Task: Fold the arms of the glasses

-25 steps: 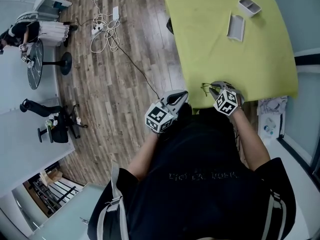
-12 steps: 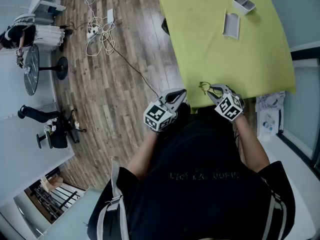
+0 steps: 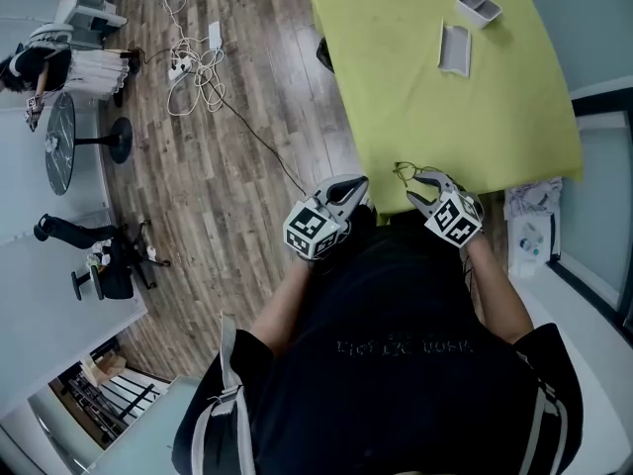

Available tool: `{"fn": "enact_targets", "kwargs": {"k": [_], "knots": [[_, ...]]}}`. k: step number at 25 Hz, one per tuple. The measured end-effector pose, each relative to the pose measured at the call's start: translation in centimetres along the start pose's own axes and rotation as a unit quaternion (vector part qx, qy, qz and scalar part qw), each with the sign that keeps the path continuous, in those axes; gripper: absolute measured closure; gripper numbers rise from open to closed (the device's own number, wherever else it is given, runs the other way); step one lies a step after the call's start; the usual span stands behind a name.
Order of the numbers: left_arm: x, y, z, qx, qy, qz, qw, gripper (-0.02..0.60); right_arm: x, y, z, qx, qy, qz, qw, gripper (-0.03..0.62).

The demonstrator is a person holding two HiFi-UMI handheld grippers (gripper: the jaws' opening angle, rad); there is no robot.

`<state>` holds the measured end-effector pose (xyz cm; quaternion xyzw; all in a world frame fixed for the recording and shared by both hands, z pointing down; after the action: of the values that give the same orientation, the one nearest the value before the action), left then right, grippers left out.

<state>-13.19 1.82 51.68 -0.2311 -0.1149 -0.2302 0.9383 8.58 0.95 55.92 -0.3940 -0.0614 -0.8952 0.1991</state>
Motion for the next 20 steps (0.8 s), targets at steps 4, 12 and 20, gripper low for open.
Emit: {"fn": "enact_targets", "kwargs": {"k": [4,12,20], "knots": [[0.0,0.0,0.0,0.001,0.001,0.004,1.0000,0.565,0.0,-0.1,-0.4,0.003,0.006,0.007,1.000,0.480],[-0.4,-0.1,0.0,0.003,-0.002,0.008,1.0000,0.565,0.2,-0.7,-1.0,0.010,0.008,0.022,1.000,0.509],[-0.3,-0.4,0.1,0.003,-0.005,0.011,0.9999,0.565,0.1,-0.2,-0.7,0.010,-0.003,0.049,0.999,0.545]]}}
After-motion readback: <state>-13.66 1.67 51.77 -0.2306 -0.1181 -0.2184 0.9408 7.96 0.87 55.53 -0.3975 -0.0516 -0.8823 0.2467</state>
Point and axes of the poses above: the fingertips, and each gripper's own axes: x forward along the fingers, y to its right, z out of its underside, the point moved 9 cm from there along -x, backward along the fingers, and after that the axes turned 9 degrees about z, right-handed, at the moved point
